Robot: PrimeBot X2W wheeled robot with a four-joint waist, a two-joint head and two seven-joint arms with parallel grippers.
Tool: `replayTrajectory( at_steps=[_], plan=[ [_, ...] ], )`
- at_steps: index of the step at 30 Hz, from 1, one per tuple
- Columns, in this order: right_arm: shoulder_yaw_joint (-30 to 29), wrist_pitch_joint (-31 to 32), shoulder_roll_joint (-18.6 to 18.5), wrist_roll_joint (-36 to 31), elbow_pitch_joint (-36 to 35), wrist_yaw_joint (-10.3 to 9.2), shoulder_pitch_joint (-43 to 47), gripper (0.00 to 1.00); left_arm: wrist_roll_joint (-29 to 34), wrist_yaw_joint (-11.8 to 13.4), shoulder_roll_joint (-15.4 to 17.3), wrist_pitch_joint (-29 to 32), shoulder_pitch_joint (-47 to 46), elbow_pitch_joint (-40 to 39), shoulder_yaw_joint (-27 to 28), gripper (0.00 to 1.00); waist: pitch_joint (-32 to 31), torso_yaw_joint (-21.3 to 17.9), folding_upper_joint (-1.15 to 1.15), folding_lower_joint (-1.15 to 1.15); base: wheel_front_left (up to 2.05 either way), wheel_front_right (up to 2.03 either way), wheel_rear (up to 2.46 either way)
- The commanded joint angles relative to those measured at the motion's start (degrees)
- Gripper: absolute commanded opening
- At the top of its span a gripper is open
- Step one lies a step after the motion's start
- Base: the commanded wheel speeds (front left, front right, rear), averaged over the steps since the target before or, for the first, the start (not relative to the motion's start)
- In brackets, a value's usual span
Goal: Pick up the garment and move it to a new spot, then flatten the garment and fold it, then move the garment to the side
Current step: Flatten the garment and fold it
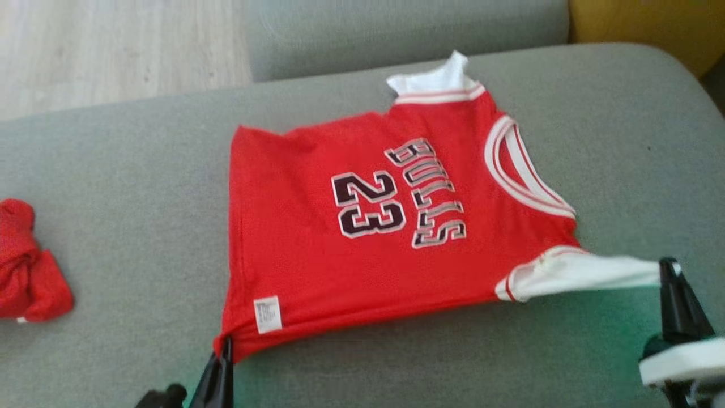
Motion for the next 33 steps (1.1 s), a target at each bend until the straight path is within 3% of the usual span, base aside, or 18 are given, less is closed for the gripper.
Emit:
replayTrajectory(
  at_steps=[1, 6, 12, 27, 28, 29, 30, 31, 33],
  plan=[
    [-0.75, 0.0, -1.62, 0.62, -2.84, -0.05, 0.25, 0.0, 0.48, -0.14, 0.36, -0.31, -0.35, -2.71, 2.57, 0.0, -0.76, 0.72, 0.0, 0.02, 0.0, 0.0, 0.0],
    [-1.86, 1.12, -1.04, -0.06, -6.01, -0.05, 0.08, 0.0, 0.93, -0.52, 0.2, -0.31, -1.35, -5.14, 1.96, 0.0, 0.69, 1.84, 0.0, 0.02, 0.0, 0.0, 0.0],
    [-1.2, 3.54, -0.73, -2.8, -5.56, -0.05, -8.12, 0.0, 0.11, -0.69, 0.16, -0.31, -8.74, -4.32, -0.03, 0.0, 4.37, 3.25, 0.0, 0.02, 0.0, 0.0, 0.0],
    [3.54, 2.9, -0.42, -9.59, 12.28, -0.05, -28.95, 0.0, -0.61, -0.54, 0.15, -0.31, -25.09, 7.67, -4.12, 0.0, 10.18, 5.74, 0.0, 0.02, 0.0, 0.0, 0.0],
    [3.53, 2.39, -0.26, -9.95, 13.44, -0.05, -29.63, 0.31, -0.67, -0.5, 0.15, -0.31, -25.72, 8.18, -4.22, 0.0, 10.28, 5.76, 0.0, 0.02, 0.0, 0.0, 0.0],
    [3.36, 1.82, -0.01, -10.36, 14.51, -0.05, -30.19, 1.0, -0.65, -0.39, 0.15, -0.31, -26.24, 8.55, -4.31, 0.3, 10.3, 5.78, 0.0, 0.02, 0.0, 0.0, 0.0],
    [3.21, 1.36, 0.26, -10.74, 15.59, -0.05, -30.59, 1.0, -0.55, -0.16, 0.15, -0.31, -26.61, 8.56, -4.36, 0.73, 10.22, 5.78, 0.0, 0.02, 0.0, 0.0, 0.0],
    [2.97, 0.86, 0.54, -11.14, 16.44, -0.05, -30.91, 1.0, -0.62, 0.2, 0.15, -0.31, -26.7, 8.41, -4.26, 1.0, 10.04, 5.74, 0.0, 0.02, 0.0, 0.0, 0.0],
    [2.95, -0.01, 1.14, -12.46, 17.12, -0.05, -31.02, 1.0, -0.66, 0.97, 0.15, -0.31, -26.31, 7.74, -3.83, 1.0, 9.4, 5.59, 0.0, 0.02, 0.0, 0.0, 0.0]
  ],
)
